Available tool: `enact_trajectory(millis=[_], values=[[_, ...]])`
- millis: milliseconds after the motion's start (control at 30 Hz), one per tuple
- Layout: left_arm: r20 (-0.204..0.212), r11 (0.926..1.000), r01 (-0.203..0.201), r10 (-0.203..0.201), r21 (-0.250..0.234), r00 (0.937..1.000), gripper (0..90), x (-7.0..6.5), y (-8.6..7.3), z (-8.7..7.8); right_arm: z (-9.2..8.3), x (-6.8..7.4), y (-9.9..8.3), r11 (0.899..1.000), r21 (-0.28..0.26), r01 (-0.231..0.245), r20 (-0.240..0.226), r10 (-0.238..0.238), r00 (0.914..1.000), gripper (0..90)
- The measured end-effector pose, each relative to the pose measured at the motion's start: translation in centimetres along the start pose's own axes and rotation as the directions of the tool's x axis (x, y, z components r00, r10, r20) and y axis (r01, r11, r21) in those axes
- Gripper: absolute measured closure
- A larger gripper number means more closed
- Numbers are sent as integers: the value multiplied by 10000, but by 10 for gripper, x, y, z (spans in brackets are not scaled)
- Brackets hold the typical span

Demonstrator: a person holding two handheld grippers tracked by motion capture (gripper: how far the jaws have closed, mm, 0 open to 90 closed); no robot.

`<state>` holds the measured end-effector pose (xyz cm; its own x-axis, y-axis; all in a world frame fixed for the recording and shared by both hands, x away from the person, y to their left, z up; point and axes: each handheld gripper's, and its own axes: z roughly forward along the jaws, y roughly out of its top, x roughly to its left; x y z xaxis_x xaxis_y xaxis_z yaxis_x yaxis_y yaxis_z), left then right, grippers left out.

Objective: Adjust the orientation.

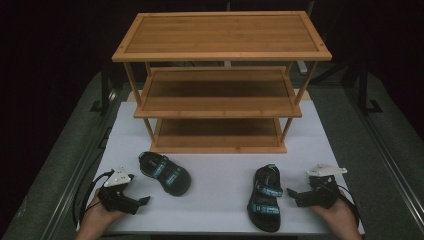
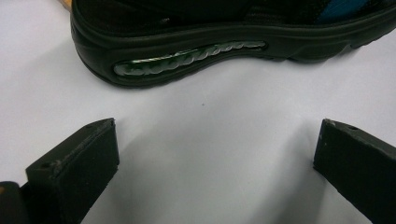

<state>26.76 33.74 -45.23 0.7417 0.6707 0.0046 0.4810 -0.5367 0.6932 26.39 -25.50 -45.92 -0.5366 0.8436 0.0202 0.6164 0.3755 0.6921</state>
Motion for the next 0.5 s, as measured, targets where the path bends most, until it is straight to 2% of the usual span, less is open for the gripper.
enact_trajectory(millis=[167, 233, 267, 500], values=[[-13, 10000, 36, -36, -32, 10000, 0, 0, 0, 0, 0, 0, 0, 10000, -7, -9, -7, 9, 10000, 0], [-40, 9997, 117, -118, -211, 9999, 63, 0, 0, -2, 0, 0, 0, 10000, -2, -3, -2, 3, 10000, 0], [131, 9995, 151, -147, -291, 9998, 77, 1, -1, -4, 0, 0, 0, 10000, -5, -8, -4, 8, 10000, 0], [157, 9996, 33, -29, -293, 9999, 79, -2, -3, -6, 0, 0, 0, 10000, 0, 6, 5, -6, 10000, 0]])
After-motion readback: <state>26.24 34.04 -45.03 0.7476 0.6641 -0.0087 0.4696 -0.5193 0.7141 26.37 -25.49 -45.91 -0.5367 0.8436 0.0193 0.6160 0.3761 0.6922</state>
